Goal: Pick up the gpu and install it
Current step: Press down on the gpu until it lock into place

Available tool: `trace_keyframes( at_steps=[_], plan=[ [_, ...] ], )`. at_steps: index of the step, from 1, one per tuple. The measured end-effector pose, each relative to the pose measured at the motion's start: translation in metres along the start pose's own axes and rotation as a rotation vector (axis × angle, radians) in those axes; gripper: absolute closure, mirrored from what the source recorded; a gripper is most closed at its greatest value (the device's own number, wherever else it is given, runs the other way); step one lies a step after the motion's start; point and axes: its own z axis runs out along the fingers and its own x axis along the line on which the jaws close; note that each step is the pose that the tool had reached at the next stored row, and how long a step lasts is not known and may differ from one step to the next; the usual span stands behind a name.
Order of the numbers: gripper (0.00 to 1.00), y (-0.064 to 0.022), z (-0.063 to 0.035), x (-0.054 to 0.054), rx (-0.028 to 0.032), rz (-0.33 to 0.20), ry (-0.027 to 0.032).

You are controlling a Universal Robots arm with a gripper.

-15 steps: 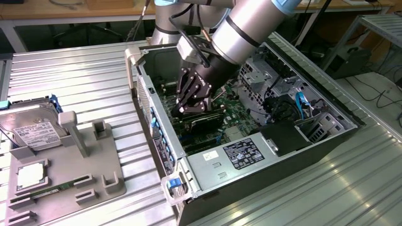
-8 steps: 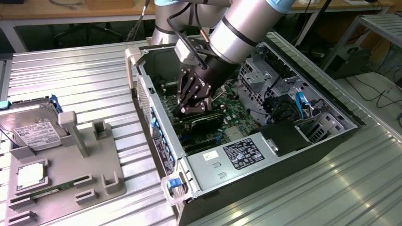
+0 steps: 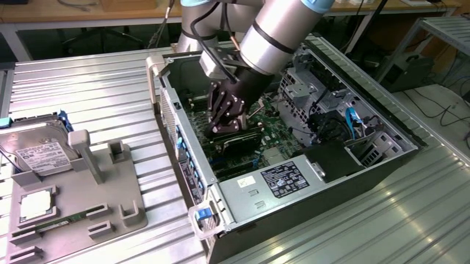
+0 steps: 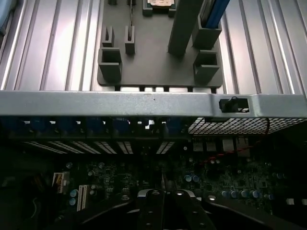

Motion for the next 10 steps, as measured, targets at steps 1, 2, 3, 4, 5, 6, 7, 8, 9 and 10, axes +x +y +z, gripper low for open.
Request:
trace_keyframes(
  at_steps=[1, 2, 3, 4, 5, 6, 7, 8, 9, 10],
  plan=[
    [0.89, 0.0, 0.0, -0.0006, 0.0134, 0.0, 0.002],
    [0.89, 0.0001, 0.0001, -0.001, 0.0282, -0.001, 0.0037],
    [0.89, 0.0001, 0.0002, -0.0013, 0.0392, -0.002, 0.0044],
    [0.89, 0.0001, 0.0004, -0.0016, 0.0535, -0.004, 0.0052],
    [0.89, 0.0002, 0.0004, -0.0016, 0.0641, -0.005, 0.0059],
    [0.89, 0.0002, 0.0006, -0.0017, 0.0782, -0.007, 0.0065],
    [0.89, 0.0002, 0.0007, -0.0019, 0.0953, -0.01, 0.0072],
    [0.89, 0.0002, 0.0009, -0.002, 0.1071, -0.012, 0.0079],
    [0.89, 0.0002, 0.0011, -0.0019, 0.117, -0.014, 0.0088],
    [0.89, 0.0003, 0.0012, -0.0019, 0.1292, -0.017, 0.0099]
  ],
)
